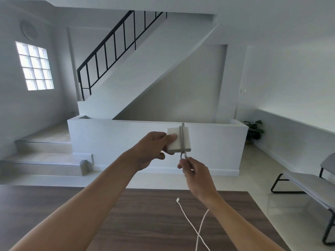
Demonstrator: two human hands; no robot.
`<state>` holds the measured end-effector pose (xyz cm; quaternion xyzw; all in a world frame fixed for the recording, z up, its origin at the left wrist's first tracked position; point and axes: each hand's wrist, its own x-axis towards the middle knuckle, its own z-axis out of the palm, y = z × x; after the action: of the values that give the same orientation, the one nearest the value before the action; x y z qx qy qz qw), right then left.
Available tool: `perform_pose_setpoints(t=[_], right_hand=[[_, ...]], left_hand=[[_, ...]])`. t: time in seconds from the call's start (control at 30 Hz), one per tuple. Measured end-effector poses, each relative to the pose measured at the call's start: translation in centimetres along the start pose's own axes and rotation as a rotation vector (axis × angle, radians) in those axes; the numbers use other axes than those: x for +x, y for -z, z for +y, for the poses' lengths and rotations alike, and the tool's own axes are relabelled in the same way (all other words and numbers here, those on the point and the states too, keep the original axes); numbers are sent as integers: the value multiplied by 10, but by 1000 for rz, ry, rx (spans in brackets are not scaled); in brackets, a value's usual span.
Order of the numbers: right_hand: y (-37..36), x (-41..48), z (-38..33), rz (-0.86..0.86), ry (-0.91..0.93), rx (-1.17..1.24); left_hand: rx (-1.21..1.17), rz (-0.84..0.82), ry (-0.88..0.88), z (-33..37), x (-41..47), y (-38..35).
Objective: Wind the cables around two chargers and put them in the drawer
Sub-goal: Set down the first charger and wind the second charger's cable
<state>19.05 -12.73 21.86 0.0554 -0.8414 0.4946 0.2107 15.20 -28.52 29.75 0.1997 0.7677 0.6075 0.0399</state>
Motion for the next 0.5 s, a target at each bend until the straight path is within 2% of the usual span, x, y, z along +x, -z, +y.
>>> perform_pose_setpoints(t=[0.2, 0.3, 0.5], right_hand=[[20, 24, 3, -82, 54, -196], [41, 43, -6, -128, 89, -288], [68, 60, -42, -275, 130, -427]], left_hand=[[54, -181, -41, -9, -12, 4], [190, -239, -50, -8, -16, 10], [565, -167, -127, -11, -14, 13]])
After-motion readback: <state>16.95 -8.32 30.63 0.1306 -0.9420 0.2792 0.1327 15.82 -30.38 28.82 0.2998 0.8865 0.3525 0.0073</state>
